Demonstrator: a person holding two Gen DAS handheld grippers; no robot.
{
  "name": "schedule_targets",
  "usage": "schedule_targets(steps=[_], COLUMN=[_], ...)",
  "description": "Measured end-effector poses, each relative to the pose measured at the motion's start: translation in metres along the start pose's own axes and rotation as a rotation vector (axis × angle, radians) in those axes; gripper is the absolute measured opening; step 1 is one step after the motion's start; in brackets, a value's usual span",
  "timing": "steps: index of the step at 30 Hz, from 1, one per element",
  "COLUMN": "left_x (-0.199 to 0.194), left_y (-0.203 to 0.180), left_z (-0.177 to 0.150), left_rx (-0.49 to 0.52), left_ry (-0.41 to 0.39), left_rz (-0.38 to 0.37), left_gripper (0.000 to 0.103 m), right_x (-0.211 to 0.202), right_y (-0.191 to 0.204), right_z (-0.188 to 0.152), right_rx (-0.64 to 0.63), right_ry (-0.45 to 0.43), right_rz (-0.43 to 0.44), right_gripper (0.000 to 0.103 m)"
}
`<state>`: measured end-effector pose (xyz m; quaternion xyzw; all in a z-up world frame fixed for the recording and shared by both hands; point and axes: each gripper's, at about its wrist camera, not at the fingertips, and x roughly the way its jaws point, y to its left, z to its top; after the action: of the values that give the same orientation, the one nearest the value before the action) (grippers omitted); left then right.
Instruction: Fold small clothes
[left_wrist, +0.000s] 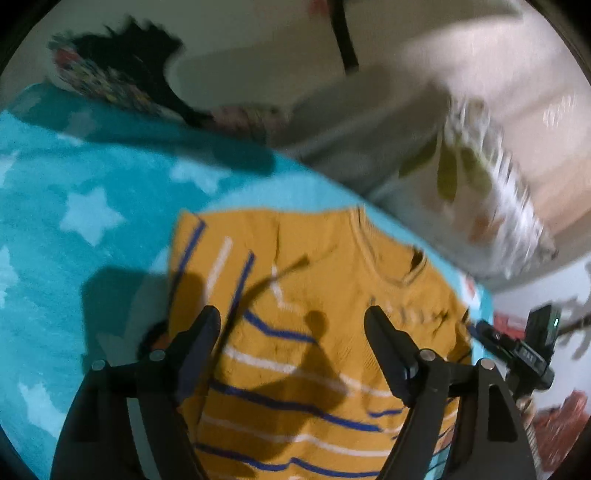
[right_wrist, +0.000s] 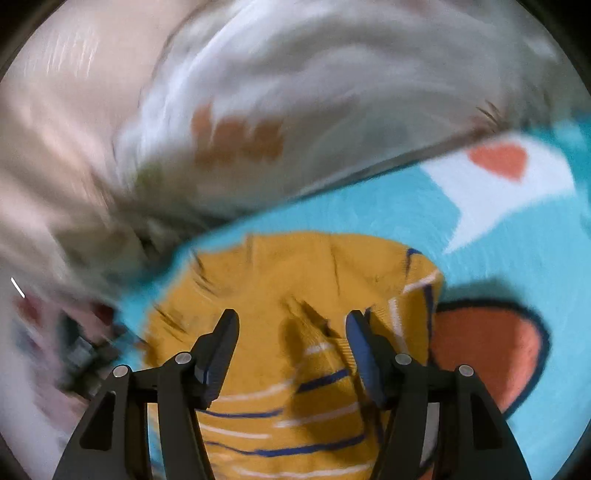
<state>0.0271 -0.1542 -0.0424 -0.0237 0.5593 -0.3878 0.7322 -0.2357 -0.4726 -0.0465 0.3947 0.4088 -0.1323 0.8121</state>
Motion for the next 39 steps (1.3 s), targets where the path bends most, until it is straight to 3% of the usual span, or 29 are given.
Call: schedule_targets(steps=[2,4,5,6,11,16,18,20,21,22,24,25,29,33,37,39], left_x=[0.011,0.017,0.021,0.019,-0.008,0.016,0.041,0.045,0.039,0.033,0.013,0.0,-0.031,-0.046,-0.031,-0.017], left_y=[-0.007,-0.013,-0.015,-0.014,-0.019,-0.021,-0.015,-0.011,-0.011,-0.012,-0.012,-0.01,0.006,0.033,0.037,0.034], left_z=[-0.003,-0.007,-0.008,-0.009,0.007,0.031,0.03,0.028,0.026,0.025,0.021,0.016,-0.006,-0.048,-0.085,-0.096], left_rx=[0.046,0.081,0.096,0.097,0.086,0.093,0.102,0.101,0.099,0.099,0.11,0.117,0.104,0.043,0.026,0.031], left_ry=[0.027,0.053,0.08,0.078,0.003,0.016,0.064,0.067,0.053,0.044,0.012,-0.011,-0.031,0.004,0.058,0.096], left_rz=[0.032,0.065,0.099,0.108,0.062,0.132,0.23,0.231,0.218,0.204,0.164,0.158,0.116,0.012,-0.023,0.04], left_gripper=[0.079,0.041,0.01,0.01,0.01,0.011,0.02,0.021,0.027,0.031,0.055,0.058,0.068,0.074,0.075,0.073], right_x=[0.018,0.029,0.033,0.034,-0.002,-0.002,0.021,0.04,0.044,0.038,0.011,-0.002,-0.059,-0.084,-0.068,-0.046], right_y=[0.014,0.023,0.025,0.028,0.033,0.028,0.022,0.015,0.009,0.001,-0.014,-0.021,-0.046,-0.054,-0.049,-0.045], right_z=[-0.006,-0.011,-0.013,-0.016,-0.004,0.029,0.034,0.033,0.032,0.031,0.03,0.029,0.011,-0.033,-0.077,-0.096], right_rx=[-0.093,-0.149,-0.172,-0.188,-0.177,-0.115,-0.086,-0.086,-0.081,-0.049,0.041,0.067,0.093,0.061,0.048,0.045], right_ry=[0.042,0.065,0.078,0.094,-0.013,-0.057,-0.01,0.036,0.05,0.042,-0.026,-0.053,-0.108,-0.076,0.0,0.046], right_rz=[-0.063,-0.092,-0.105,-0.128,-0.111,-0.134,-0.169,-0.234,-0.256,-0.234,-0.147,-0.124,-0.09,-0.073,-0.08,-0.073], right_gripper=[0.065,0.061,0.029,0.011,0.01,0.01,0.013,0.014,0.017,0.02,0.04,0.045,0.049,0.059,0.06,0.059])
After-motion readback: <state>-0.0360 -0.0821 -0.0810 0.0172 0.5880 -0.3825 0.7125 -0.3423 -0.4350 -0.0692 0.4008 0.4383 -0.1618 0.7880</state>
